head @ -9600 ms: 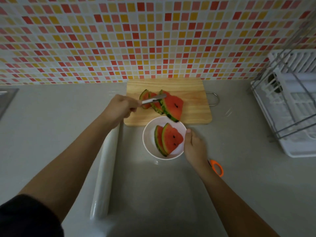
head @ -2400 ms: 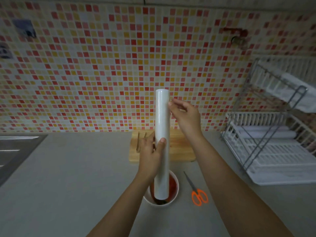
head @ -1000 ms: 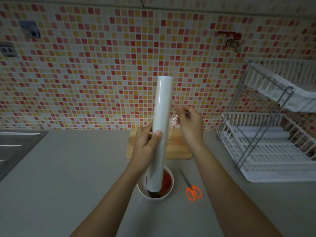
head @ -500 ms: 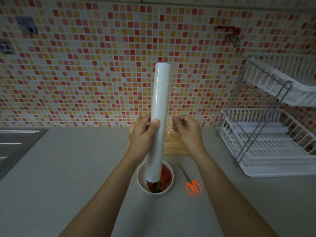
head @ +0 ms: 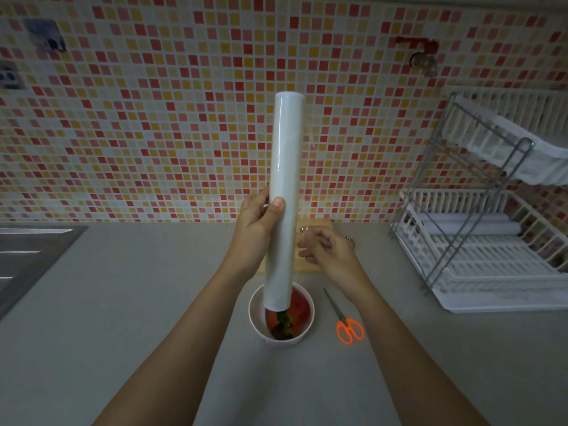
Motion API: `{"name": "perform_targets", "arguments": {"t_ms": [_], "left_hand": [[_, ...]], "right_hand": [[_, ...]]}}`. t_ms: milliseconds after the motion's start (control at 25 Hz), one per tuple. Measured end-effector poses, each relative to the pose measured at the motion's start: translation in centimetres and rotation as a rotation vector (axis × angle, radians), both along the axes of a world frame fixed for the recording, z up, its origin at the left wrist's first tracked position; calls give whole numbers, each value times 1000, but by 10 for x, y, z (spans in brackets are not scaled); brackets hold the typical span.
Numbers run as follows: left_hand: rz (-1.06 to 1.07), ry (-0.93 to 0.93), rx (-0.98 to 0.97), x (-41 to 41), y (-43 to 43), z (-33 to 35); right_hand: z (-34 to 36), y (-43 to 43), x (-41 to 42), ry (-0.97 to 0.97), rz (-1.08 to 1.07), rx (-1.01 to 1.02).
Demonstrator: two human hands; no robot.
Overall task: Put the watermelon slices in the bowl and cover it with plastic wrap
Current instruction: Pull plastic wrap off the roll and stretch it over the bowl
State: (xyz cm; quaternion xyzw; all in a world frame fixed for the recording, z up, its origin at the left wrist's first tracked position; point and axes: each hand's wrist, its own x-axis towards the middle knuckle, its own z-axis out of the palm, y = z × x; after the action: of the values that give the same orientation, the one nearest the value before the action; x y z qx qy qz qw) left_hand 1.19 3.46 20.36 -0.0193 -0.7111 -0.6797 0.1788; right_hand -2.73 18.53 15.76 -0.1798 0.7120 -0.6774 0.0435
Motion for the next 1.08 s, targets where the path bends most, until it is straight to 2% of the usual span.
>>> {"name": "perform_targets", "arguments": {"t_ms": [120,240,320,440,680,760,840,960,1080], "left_hand": [[-23,-26,19,-3,-5,4],[-66,-20,61,-2,-6,10],[-69,-11,67,-3,-6,12],[-65,4,107,-5,-8,13],[-123,23,154,-10,-9,16],[-131,19,176,-8,-8,14],[-128,-17,191,-6,-5,5],[-88,-124,172,-2,0,-13],[-159,-104,210,3,6,-27]], "right_hand": [[-10,2,7,25,130,107],[-12,1,4,121,-10,107],[-16,1,5,61,11,41],[-29,4,10,-88,183,33],[-46,8,6,3,127,74],[-46,9,5,-37,163,3],[-36,4,0,-55,39,-74],[-7,-16,-15,-20,-199,-51],[6,-36,-23,32,-219,-27]]}}
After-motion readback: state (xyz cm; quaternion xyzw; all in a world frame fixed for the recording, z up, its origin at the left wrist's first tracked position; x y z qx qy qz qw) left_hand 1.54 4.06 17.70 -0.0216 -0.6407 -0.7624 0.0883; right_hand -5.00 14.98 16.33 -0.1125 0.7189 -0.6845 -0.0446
